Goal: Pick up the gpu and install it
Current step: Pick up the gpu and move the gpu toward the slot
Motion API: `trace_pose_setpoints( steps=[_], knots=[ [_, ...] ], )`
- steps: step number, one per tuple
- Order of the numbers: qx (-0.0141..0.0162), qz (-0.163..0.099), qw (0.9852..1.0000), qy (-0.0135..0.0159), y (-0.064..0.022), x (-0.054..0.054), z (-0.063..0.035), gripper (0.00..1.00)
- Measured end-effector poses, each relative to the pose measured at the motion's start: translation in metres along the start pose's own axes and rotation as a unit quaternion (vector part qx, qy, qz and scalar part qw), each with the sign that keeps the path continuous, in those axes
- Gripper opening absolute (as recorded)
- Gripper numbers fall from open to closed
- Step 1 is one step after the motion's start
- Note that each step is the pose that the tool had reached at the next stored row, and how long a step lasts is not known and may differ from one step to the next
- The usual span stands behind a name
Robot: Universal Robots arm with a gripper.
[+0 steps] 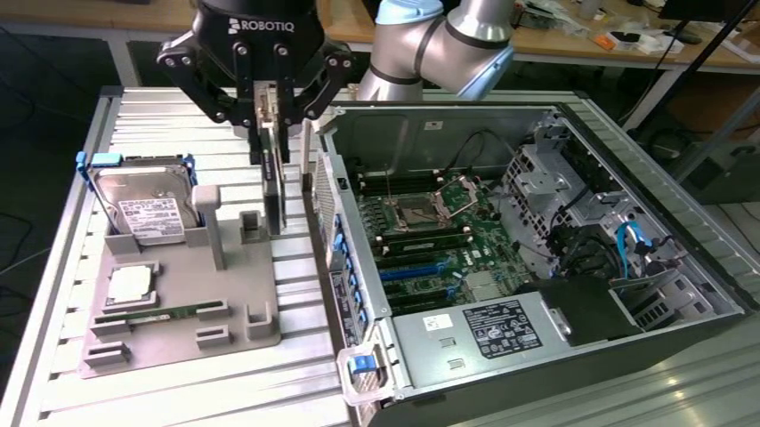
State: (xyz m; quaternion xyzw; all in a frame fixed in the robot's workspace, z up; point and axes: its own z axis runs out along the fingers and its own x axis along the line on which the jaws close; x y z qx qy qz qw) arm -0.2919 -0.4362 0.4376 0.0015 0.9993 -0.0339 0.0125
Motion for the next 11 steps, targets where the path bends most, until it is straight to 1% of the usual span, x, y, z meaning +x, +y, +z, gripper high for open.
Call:
trace_pose_setpoints(
  steps=[11],
  knots=[
    [0.0097, 0.0, 1.0, 0.0, 0.0001, -0.025, 0.0004, 0.27]
  ],
)
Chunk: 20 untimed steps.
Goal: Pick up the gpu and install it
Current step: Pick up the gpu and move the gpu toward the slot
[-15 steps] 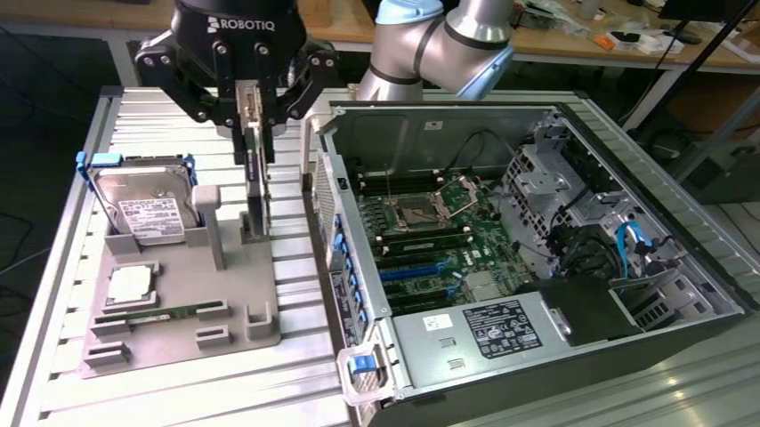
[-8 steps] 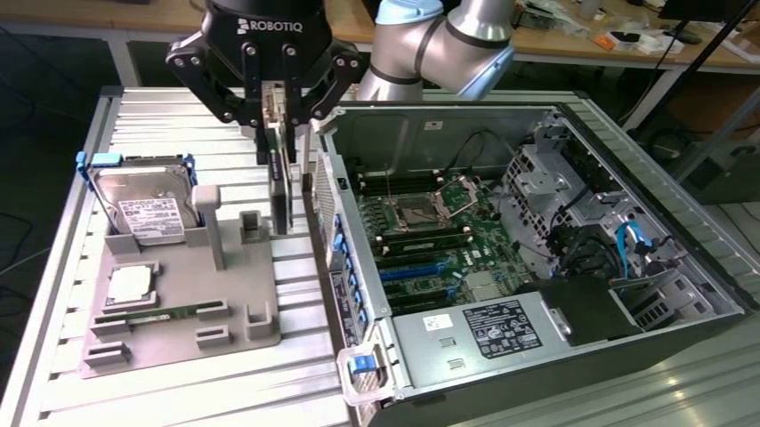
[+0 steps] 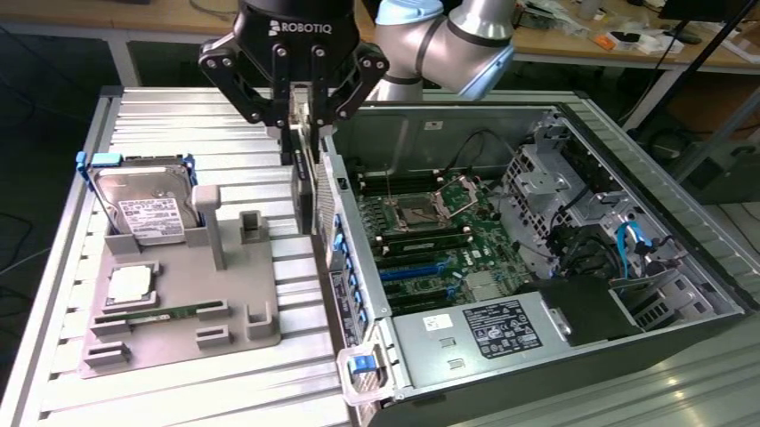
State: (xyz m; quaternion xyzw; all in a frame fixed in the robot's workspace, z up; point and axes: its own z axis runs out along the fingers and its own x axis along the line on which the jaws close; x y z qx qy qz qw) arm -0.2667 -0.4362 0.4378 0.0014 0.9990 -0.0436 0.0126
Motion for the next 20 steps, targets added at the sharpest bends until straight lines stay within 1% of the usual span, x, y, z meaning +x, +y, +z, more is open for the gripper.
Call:
trace_pose_setpoints(
  steps=[2, 8, 11, 13, 14, 15, 16, 17, 20],
  knots=[
    [0.0007, 0.0, 1.0, -0.0001, 0.0001, -0.005, 0.0001, 0.27],
    [0.0008, 0.0, 1.0, 0.0, 0.0, -0.02, -0.0009, 0.27],
    [-0.0006, 0.0, 1.0, -0.0002, -0.0001, -0.027, -0.0013, 0.27],
    [-0.0038, 0.0, 1.0, -0.0005, -0.0001, -0.031, -0.0016, 0.27],
    [-0.0094, 0.0, 1.0, -0.001, -0.0001, -0.034, -0.002, 0.27],
    [-0.0136, 0.0, 0.9999, -0.0014, -0.0001, -0.035, -0.002, 0.27],
    [-0.0169, 0.001, 0.9999, -0.0017, -0.0001, -0.037, -0.0021, 0.27],
    [-0.0179, 0.001, 0.9998, -0.002, -0.0001, -0.039, -0.002, 0.27],
    [-0.018, 0.001, 0.9998, -0.0019, -0.0001, -0.042, -0.0023, 0.27]
  ],
)
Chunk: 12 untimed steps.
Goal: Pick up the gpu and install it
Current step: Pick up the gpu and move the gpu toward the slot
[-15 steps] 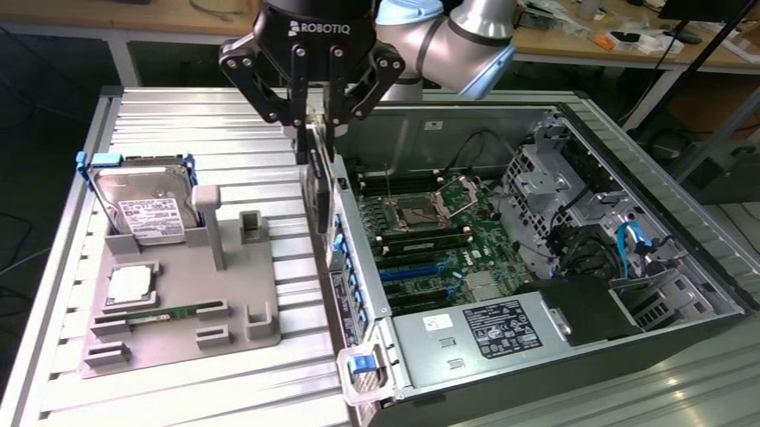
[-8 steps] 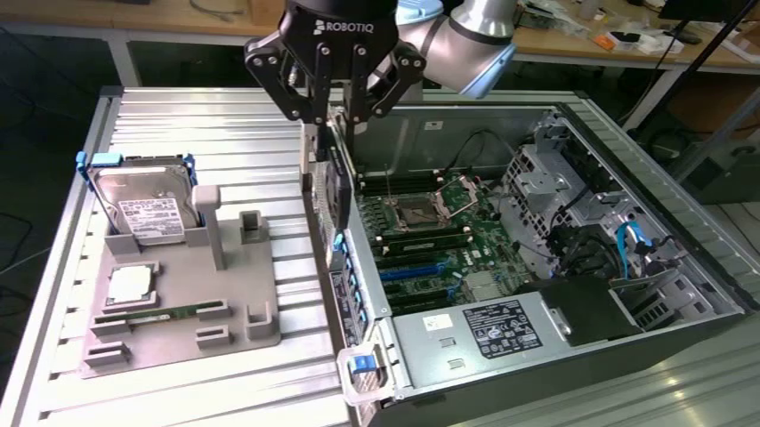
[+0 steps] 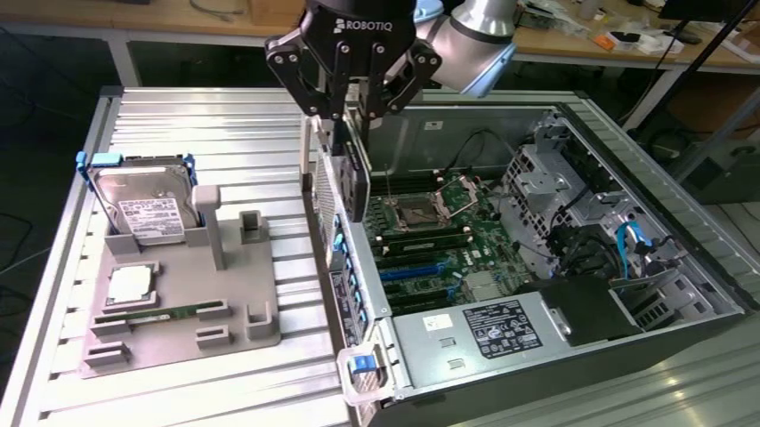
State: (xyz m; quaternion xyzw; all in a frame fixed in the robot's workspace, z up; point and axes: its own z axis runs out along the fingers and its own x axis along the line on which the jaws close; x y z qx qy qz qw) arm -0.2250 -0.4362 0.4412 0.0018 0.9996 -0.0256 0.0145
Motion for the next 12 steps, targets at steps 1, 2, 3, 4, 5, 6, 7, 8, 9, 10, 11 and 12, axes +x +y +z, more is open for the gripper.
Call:
trace_pose_setpoints(
  steps=[1, 2, 3, 4, 5, 6, 7, 8, 9, 10, 11, 12],
  knots=[
    [0.0, 0.0, 1.0, 0.0, 0.0, -0.001, 0.0, 0.27],
    [0.0, 0.0, 1.0, 0.0, 0.0, -0.002, -0.0001, 0.27],
    [-0.0001, 0.0, 1.0, 0.0, 0.0, -0.004, -0.0002, 0.27],
    [0.0, 0.0, 1.0, 0.0, 0.0, -0.006, -0.0005, 0.27],
    [0.0, 0.0, 1.0, 0.0, 0.0, -0.009, -0.0007, 0.27],
    [0.0, 0.0, 1.0, 0.0, 0.0, -0.012, -0.001, 0.27],
    [0.0, 0.0, 1.0, 0.0, 0.0, -0.016, -0.0012, 0.27],
    [0.0, 0.0, 1.0, 0.0, 0.0, -0.019, -0.0013, 0.27],
    [0.0, 0.0, 1.0, 0.0, 0.0, -0.023, -0.0014, 0.27],
    [0.0, 0.0, 1.0, 0.0, 0.0, -0.026, -0.0016, 0.27],
    [0.0, 0.0, 1.0, 0.0, 0.0, -0.03, -0.0016, 0.27],
    [0.0, 0.0, 1.0, 0.0, 0.0, -0.032, -0.0015, 0.27]
  ],
)
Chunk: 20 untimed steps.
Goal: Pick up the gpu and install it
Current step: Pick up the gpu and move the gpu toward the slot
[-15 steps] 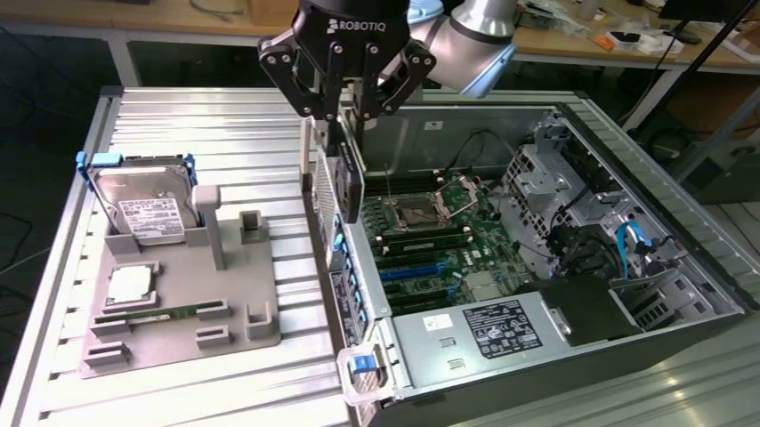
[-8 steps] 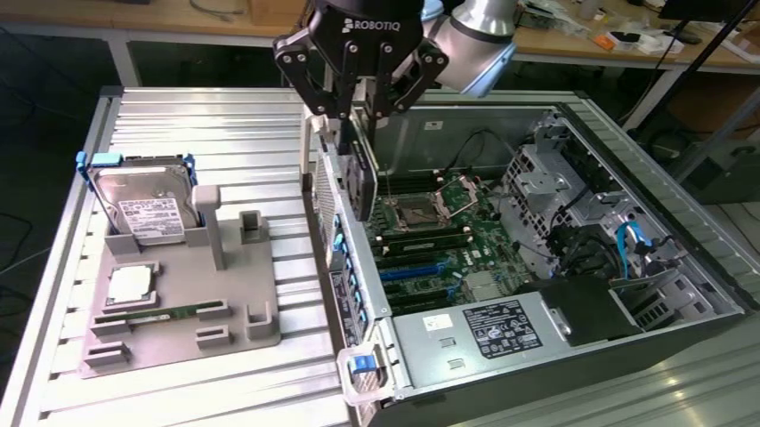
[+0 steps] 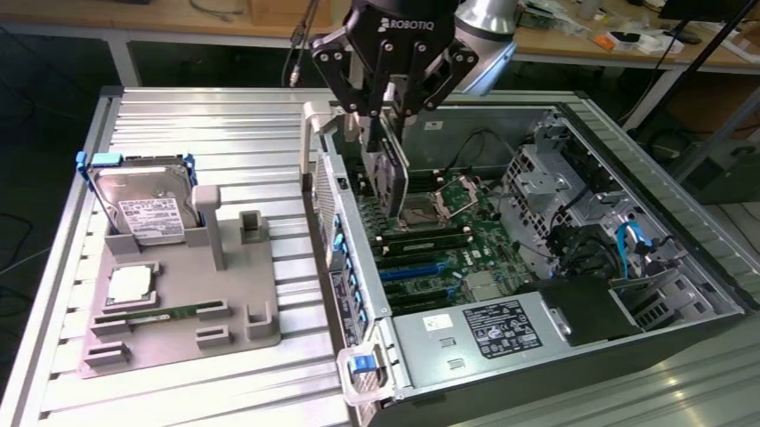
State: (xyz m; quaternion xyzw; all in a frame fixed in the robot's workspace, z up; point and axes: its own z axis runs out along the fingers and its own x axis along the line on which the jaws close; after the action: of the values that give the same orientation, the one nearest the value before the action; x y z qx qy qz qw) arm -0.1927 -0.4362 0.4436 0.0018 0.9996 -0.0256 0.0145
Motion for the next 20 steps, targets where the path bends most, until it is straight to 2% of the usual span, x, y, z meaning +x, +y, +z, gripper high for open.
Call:
trace_pose_setpoints(
  steps=[3, 9, 17, 20],
  knots=[
    [0.0, 0.0, 1.0, 0.0, 0.0001, -0.008, 0.0002, 0.27],
    [0.0, 0.0, 1.0, -0.0008, 0.0002, -0.033, 0.0013, 0.27],
    [-0.0001, 0.0, 1.0, -0.0066, 0.0004, -0.073, 0.0044, 0.27],
    [-0.0001, 0.0, 1.0, -0.0074, 0.0006, -0.086, 0.0059, 0.27]
  ],
)
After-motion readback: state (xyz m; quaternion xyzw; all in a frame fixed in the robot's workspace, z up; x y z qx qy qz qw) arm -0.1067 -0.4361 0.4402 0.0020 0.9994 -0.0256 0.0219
